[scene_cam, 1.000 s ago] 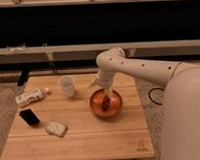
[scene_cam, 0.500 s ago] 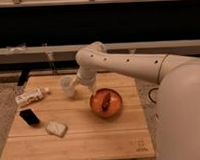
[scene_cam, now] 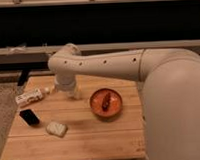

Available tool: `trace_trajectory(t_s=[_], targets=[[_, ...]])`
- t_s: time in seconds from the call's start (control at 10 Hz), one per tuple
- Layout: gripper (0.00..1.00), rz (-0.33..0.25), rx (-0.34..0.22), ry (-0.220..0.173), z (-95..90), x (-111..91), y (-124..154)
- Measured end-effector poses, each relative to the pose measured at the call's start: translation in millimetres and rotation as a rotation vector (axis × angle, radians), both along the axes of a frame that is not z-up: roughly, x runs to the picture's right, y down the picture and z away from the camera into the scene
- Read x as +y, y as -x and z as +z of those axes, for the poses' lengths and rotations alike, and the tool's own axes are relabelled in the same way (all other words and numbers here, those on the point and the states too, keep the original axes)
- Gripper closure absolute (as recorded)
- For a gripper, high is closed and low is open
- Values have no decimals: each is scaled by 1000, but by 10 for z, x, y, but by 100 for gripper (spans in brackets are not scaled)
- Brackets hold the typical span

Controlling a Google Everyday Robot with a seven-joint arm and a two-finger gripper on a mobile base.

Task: Knock the eraser over

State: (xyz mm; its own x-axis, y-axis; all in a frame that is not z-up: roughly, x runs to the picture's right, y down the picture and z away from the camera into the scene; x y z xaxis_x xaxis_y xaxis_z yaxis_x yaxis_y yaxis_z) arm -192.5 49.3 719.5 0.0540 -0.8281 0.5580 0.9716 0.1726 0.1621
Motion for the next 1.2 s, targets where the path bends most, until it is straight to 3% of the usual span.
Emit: trace_trajectory(t_s=[0.2, 0.7, 1.2], targets=[[20, -64, -4, -12, 46, -9, 343], [20, -172, 10, -19, 413, -121, 1022], [20, -287, 27, -24, 601, 442, 1421]])
